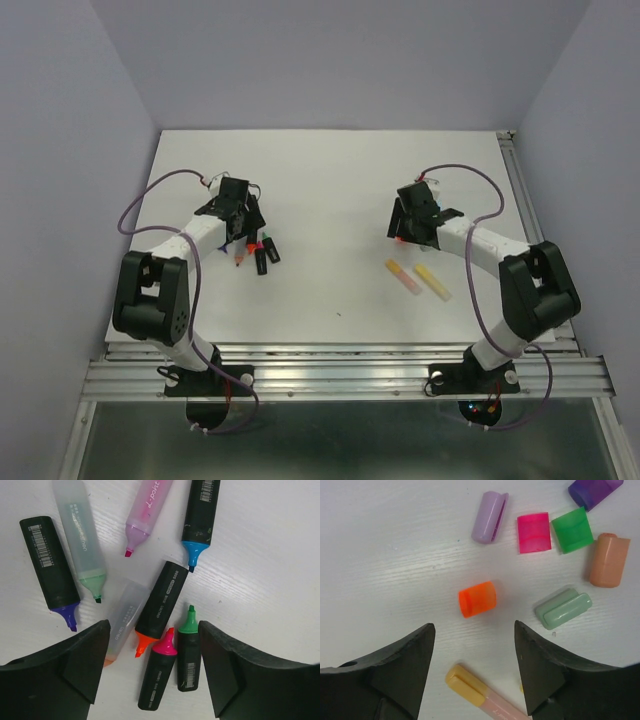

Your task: Open the pen caps

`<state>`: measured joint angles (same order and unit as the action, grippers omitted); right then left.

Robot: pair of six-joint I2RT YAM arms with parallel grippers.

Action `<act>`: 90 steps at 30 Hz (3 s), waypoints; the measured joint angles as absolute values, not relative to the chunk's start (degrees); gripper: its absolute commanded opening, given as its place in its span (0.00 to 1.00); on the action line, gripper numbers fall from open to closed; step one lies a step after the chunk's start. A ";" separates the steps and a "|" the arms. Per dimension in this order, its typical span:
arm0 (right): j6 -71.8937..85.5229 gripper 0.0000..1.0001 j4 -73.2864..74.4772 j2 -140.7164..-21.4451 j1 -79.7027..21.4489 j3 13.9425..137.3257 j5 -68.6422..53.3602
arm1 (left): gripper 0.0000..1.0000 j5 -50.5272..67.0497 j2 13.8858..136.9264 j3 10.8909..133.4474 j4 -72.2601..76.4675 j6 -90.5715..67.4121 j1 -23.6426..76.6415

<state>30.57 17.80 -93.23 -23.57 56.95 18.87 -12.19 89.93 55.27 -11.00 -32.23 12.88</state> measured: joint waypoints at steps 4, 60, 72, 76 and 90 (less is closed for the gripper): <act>30.13 0.82 18.09 -87.59 -23.57 56.88 17.82 | 0.99 -10.52 87.35 55.27 -11.49 -32.12 12.88; 4.54 0.54 18.65 -92.07 -31.99 50.92 9.39 | 0.99 7.09 55.40 39.88 -6.59 -38.04 13.06; 2.52 0.50 25.87 -93.03 -31.99 52.90 8.14 | 0.99 7.33 55.31 39.88 -6.48 -38.04 13.06; 2.04 0.43 26.59 -93.47 -31.99 53.54 7.44 | 0.99 7.51 55.31 39.88 -6.31 -38.02 13.06; 8.62 0.08 23.42 -90.63 -31.99 54.06 1.72 | 0.99 15.27 55.31 38.87 -2.76 -37.93 13.23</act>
<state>8.62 23.42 -90.63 -31.99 54.06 1.72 15.27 55.31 38.87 -2.76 -37.93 13.23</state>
